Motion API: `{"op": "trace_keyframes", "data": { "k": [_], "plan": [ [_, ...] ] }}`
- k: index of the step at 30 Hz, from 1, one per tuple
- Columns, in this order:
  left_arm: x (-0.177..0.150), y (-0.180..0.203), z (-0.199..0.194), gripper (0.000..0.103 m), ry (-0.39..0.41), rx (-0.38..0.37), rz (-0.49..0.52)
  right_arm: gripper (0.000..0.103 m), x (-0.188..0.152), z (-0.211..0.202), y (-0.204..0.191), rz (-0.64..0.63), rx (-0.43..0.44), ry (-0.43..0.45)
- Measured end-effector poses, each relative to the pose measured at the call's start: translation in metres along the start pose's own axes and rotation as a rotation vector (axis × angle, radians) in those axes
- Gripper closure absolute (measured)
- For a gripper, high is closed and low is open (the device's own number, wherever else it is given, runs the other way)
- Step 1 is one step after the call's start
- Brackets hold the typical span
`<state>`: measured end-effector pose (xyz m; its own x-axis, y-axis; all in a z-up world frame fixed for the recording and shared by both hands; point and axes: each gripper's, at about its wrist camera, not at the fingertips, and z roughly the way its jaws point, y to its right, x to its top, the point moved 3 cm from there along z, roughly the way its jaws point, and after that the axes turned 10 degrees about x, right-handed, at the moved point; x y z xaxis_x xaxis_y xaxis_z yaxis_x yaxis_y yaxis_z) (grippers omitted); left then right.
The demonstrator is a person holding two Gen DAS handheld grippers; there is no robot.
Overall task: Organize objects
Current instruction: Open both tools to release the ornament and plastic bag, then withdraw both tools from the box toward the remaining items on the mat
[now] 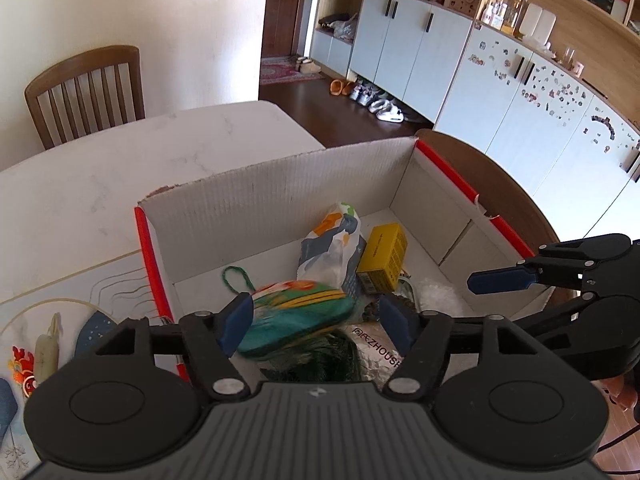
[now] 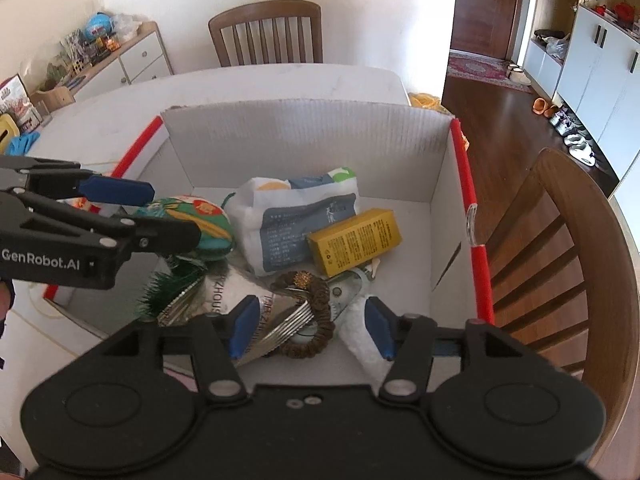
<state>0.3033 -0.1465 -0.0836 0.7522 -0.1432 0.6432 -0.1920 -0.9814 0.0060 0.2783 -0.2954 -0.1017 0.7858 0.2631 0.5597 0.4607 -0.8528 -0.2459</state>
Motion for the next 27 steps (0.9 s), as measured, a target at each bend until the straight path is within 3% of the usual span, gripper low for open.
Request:
{"op": "trace_keyframes", "data": {
  "k": [18,27],
  "plan": [
    [0.003,-0.023,-0.075,0.033,0.131,0.015,0.007,0.032,0.009,-0.047,-0.043,0.039,0.023,0.134],
    [-0.001,-0.050,-0.105,0.023,0.194,0.029,0.018,0.022,0.018,-0.054,-0.074,0.071,0.029,0.177]
  ]
}}
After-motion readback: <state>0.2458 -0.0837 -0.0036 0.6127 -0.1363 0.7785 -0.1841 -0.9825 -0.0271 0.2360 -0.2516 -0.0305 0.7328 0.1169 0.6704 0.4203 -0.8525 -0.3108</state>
